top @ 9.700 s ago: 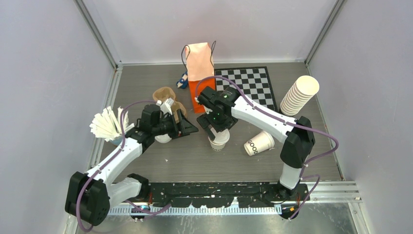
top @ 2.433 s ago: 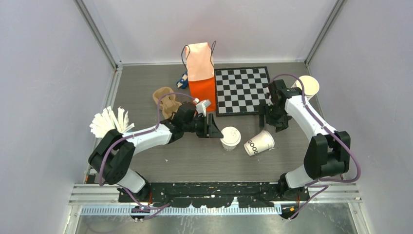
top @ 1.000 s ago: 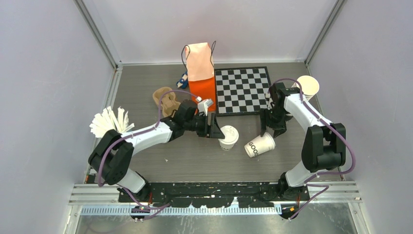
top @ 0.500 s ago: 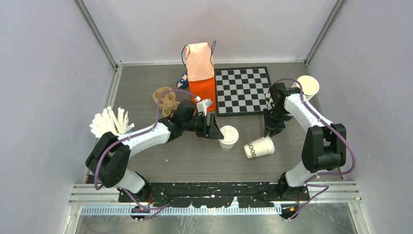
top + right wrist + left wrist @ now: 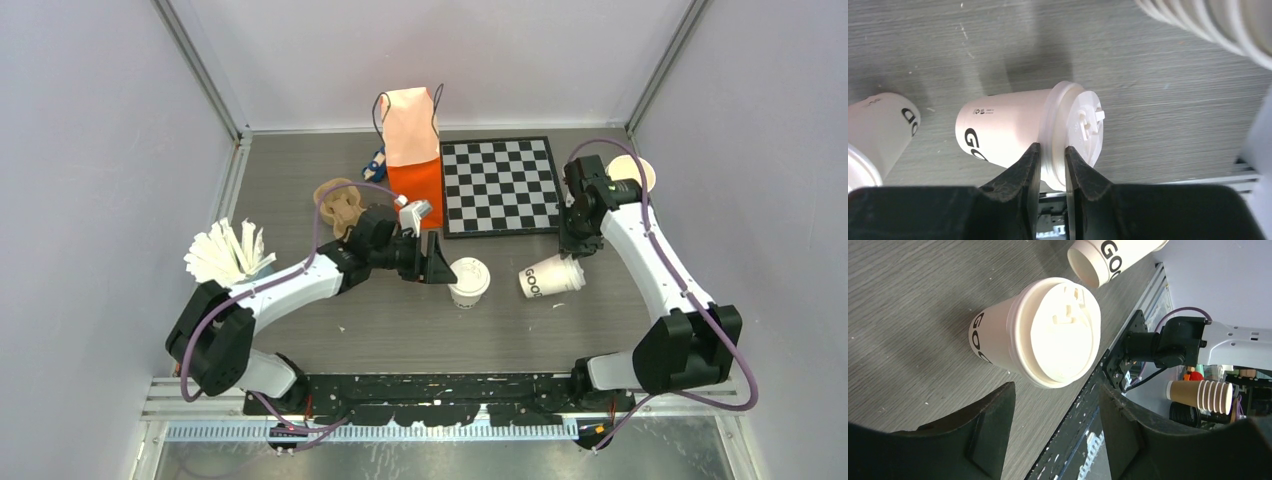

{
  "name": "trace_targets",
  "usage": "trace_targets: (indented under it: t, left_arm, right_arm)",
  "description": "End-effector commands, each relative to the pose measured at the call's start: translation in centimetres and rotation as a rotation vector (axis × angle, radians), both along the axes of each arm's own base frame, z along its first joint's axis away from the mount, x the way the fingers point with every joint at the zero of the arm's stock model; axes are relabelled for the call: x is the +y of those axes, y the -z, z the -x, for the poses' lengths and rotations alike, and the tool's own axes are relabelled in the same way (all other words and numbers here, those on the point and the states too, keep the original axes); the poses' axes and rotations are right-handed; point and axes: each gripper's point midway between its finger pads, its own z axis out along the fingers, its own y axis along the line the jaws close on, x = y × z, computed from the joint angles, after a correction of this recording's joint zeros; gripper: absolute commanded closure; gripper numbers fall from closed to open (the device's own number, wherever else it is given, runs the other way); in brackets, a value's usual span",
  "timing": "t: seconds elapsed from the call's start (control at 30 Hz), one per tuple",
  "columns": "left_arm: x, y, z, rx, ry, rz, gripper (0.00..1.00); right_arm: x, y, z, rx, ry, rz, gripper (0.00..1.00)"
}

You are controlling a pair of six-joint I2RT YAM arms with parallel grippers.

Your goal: Pack the takeout coffee

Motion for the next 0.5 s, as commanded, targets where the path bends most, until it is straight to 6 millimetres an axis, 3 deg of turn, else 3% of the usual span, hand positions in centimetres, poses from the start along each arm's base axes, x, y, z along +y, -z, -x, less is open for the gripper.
trace_targets:
  t: [0.0, 0.3, 0.47]
  left_arm:
    - [0.5, -1.3, 0.0, -0.071, -0.013, 0.009, 0.37]
    - [1.2, -0.8, 0.6, -0.055, -0.031, 0.004, 0.37]
    - [1.6, -1.1, 1.0, -0.061, -0.040, 0.022, 0.37]
  right_arm:
    - [-1.7, -3.1, -1.7, -0.146, -0.011, 0.226, 0.73]
    - [-3.5, -4.1, -2.1, -0.170, -0.058, 0.688, 0.72]
    - [-4.4, -3.4, -1.7, -0.090, -0.036, 0.859, 0.72]
